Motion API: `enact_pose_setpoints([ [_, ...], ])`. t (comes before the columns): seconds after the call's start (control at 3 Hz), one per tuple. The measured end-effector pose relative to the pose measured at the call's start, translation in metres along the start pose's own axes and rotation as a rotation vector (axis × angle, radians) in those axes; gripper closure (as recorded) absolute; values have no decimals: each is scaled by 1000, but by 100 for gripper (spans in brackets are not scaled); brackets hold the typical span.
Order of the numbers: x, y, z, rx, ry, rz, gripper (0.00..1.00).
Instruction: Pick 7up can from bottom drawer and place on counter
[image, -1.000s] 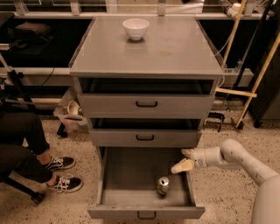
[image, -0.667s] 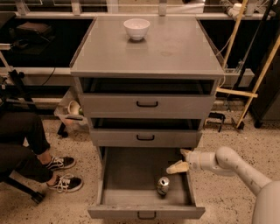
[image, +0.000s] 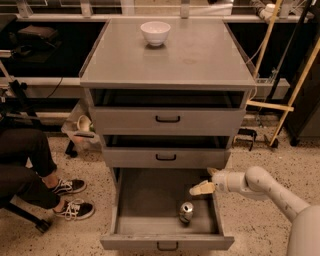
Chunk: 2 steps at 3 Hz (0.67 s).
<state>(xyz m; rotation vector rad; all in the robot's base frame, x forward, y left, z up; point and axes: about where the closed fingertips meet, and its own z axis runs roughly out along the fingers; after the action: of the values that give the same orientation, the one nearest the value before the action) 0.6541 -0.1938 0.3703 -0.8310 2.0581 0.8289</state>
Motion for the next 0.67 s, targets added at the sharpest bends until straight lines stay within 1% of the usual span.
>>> enact_pose_setpoints([
  [0.33,17,-6,15,56,8,-22,0],
  [0.67,62,-17,43,162,24,-114,0],
])
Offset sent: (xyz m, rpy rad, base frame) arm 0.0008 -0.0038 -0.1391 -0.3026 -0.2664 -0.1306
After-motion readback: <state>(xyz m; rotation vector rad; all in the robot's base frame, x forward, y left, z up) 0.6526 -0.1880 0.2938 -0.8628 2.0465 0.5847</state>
